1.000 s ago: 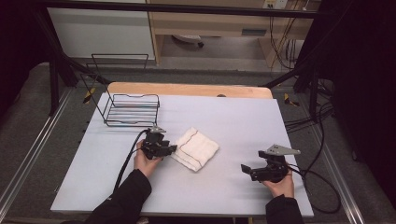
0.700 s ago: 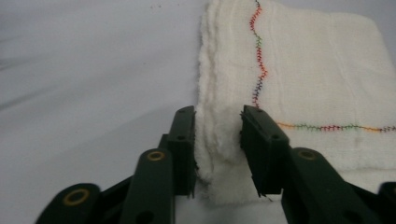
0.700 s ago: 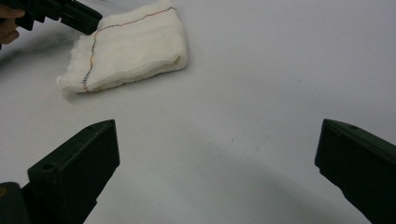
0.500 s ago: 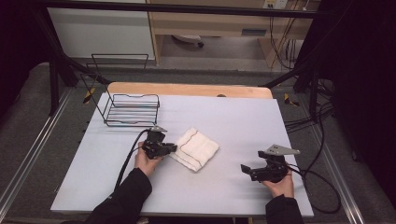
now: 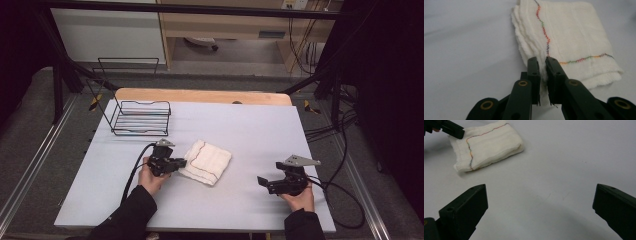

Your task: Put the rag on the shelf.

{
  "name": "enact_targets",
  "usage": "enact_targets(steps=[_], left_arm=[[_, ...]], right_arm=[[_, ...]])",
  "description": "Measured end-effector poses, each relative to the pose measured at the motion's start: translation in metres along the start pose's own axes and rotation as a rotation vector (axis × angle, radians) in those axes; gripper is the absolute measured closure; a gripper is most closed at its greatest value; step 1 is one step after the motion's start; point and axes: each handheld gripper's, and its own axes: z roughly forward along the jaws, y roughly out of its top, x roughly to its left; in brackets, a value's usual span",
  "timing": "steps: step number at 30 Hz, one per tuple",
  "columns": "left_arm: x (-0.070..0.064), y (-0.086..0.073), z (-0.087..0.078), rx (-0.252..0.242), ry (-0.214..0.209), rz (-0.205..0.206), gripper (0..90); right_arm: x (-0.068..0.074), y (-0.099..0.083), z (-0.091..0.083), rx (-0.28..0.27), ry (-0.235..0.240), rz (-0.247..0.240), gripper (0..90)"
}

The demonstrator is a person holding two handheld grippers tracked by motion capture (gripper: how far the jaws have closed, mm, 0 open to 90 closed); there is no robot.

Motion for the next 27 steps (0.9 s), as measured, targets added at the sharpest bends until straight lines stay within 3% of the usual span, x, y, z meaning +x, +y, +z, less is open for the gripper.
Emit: enact_targets(steps=[4,18,27], left_arm=[[-0.007,-0.008,-0.008,-0.002,0.005,0.020,81.6],[-0.024,-0.034,-0.027,-0.008,0.019,0.029,81.2],[-0.031,-0.044,-0.030,0.000,0.023,0.036,77.8]], right_arm=[[0.000,0.000,0.000,0.002,0.000,-0.001,0.5],[0.002,0.000,0.002,0.008,0.004,-0.005,0.7],[0.006,0.001,0.005,0.016,0.009,-0.011,0.8]])
